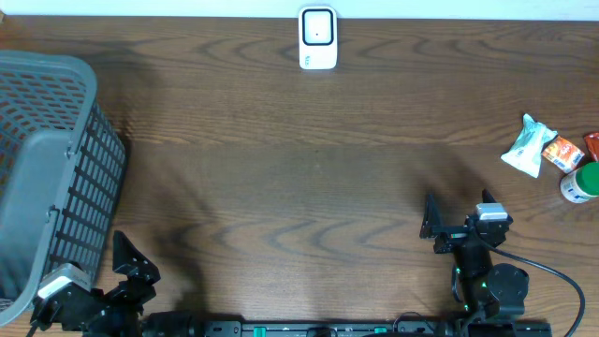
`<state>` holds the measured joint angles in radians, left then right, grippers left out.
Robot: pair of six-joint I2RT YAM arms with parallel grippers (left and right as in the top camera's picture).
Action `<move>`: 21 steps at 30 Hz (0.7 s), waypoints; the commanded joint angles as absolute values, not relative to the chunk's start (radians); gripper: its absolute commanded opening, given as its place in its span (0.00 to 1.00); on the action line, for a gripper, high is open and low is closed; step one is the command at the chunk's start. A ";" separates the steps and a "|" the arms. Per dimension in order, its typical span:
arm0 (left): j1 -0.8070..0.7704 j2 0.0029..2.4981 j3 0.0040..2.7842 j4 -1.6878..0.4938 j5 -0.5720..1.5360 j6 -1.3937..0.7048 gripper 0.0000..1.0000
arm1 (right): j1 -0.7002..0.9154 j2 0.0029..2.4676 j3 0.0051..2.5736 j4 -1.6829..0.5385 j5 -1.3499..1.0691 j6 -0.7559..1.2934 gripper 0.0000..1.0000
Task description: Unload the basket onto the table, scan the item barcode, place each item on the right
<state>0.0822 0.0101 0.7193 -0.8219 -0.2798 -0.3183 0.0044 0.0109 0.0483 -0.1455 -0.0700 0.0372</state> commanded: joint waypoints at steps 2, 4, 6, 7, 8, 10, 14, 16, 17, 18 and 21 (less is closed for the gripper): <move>0.077 0.003 0.604 -0.742 -0.234 -0.327 0.84 | 0.014 0.006 0.040 -0.147 -0.058 0.028 0.99; 0.077 0.002 0.525 -0.656 -0.207 -0.327 0.84 | 0.014 0.006 0.040 -0.147 -0.058 0.028 0.99; 0.077 0.002 0.445 -0.547 -0.171 -0.327 0.84 | 0.014 0.006 0.040 -0.147 -0.058 0.028 0.99; 0.077 0.002 0.403 -0.477 -0.154 -0.327 0.84 | 0.014 0.006 0.040 -0.147 -0.058 0.028 0.99; 0.077 0.002 0.368 -0.413 -0.140 -0.327 0.84 | 0.014 0.007 0.040 -0.147 -0.058 0.028 0.99; 0.077 0.002 0.282 -0.262 -0.111 -0.326 0.84 | 0.014 0.007 0.040 -0.147 -0.058 0.028 0.99; 0.077 0.002 0.161 -0.130 -0.081 -0.323 0.84 | 0.014 0.007 0.040 -0.147 -0.058 0.028 0.99; 0.077 0.002 0.126 -0.121 -0.081 -0.323 0.85 | 0.014 0.007 0.040 -0.147 -0.058 0.029 0.99; 0.077 0.002 0.112 -0.122 -0.082 -0.323 0.84 | 0.014 0.007 0.040 -0.147 -0.058 0.028 0.99; 0.077 0.002 0.101 -0.122 -0.082 -0.323 0.84 | 0.014 0.007 0.040 -0.147 -0.058 0.028 0.99; 0.076 0.002 0.069 -0.126 -0.082 -0.312 0.84 | 0.014 0.007 0.040 -0.147 -0.058 0.029 0.99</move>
